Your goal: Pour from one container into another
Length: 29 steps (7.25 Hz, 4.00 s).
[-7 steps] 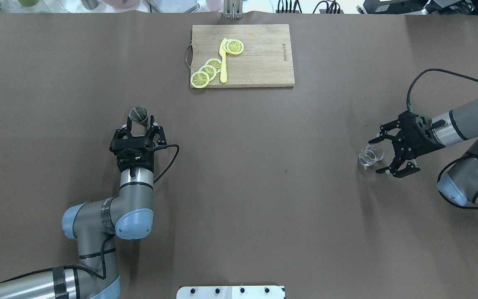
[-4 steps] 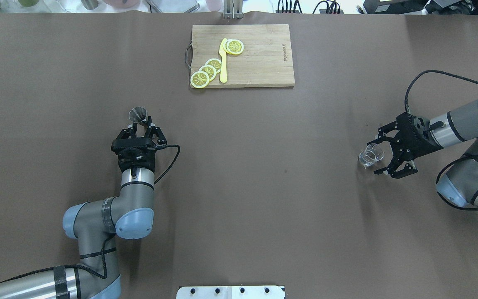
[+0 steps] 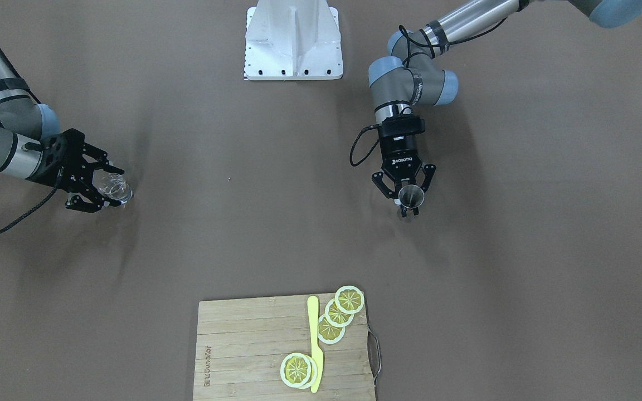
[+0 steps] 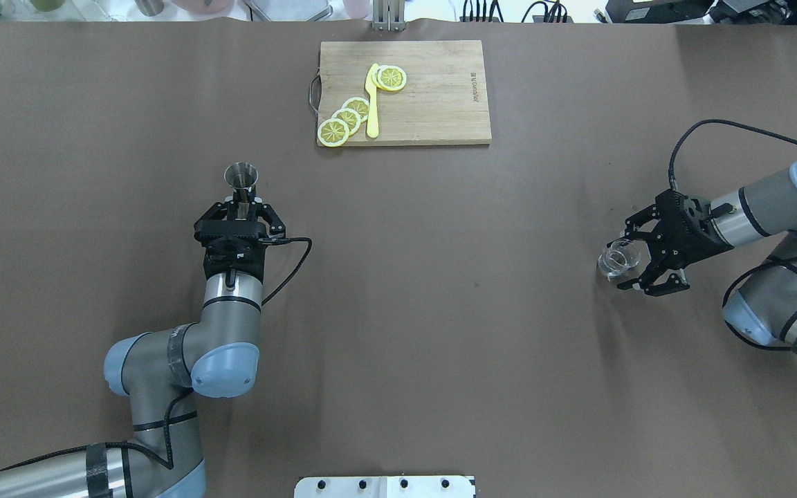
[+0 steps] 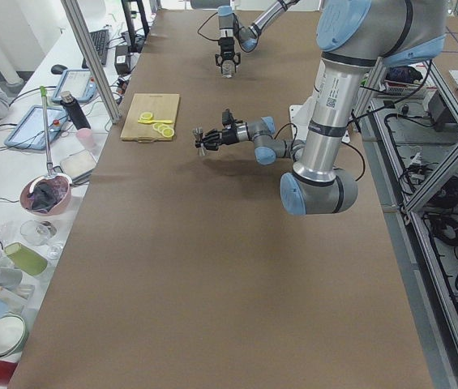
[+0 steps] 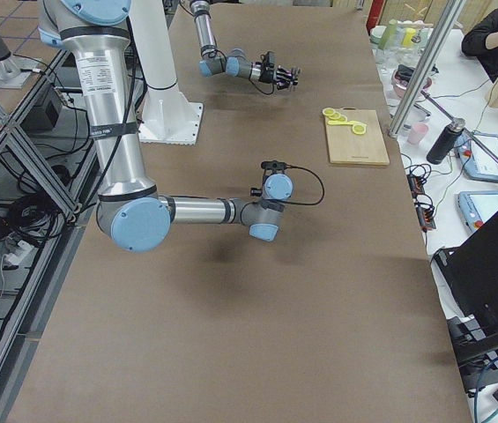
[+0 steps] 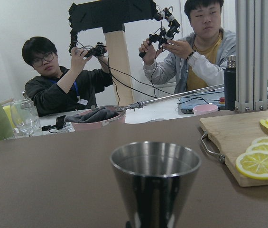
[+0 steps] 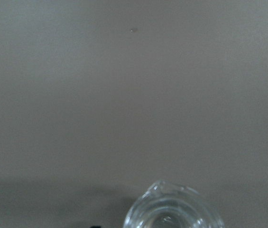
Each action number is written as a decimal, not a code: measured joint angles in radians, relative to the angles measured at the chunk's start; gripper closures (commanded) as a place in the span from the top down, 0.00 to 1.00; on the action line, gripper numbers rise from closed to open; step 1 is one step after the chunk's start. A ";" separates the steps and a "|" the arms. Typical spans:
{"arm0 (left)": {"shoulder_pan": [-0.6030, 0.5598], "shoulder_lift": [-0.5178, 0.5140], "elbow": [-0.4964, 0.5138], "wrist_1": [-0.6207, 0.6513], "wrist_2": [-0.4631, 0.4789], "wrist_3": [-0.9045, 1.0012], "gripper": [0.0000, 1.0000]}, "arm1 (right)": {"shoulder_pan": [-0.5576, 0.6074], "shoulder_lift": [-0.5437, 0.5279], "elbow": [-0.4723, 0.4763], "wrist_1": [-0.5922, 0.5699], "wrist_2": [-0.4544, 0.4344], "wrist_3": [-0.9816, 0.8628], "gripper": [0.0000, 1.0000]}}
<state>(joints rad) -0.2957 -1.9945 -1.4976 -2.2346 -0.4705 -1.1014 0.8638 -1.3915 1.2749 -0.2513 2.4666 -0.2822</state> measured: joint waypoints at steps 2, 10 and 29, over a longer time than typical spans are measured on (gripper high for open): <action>-0.005 0.003 -0.112 0.000 0.000 0.227 0.00 | 0.000 0.002 -0.002 0.000 0.000 0.001 0.38; -0.003 -0.095 -0.198 -0.072 -0.215 0.413 0.00 | 0.137 0.022 0.042 -0.004 0.063 0.006 0.00; 0.082 -0.177 -0.145 -0.265 -0.316 0.693 0.00 | 0.196 0.002 0.660 -0.669 -0.017 0.172 0.00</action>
<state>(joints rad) -0.2134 -2.1711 -1.6430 -2.4991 -0.7868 -0.4088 1.0598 -1.3895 1.9348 -0.9208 2.4493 -0.1107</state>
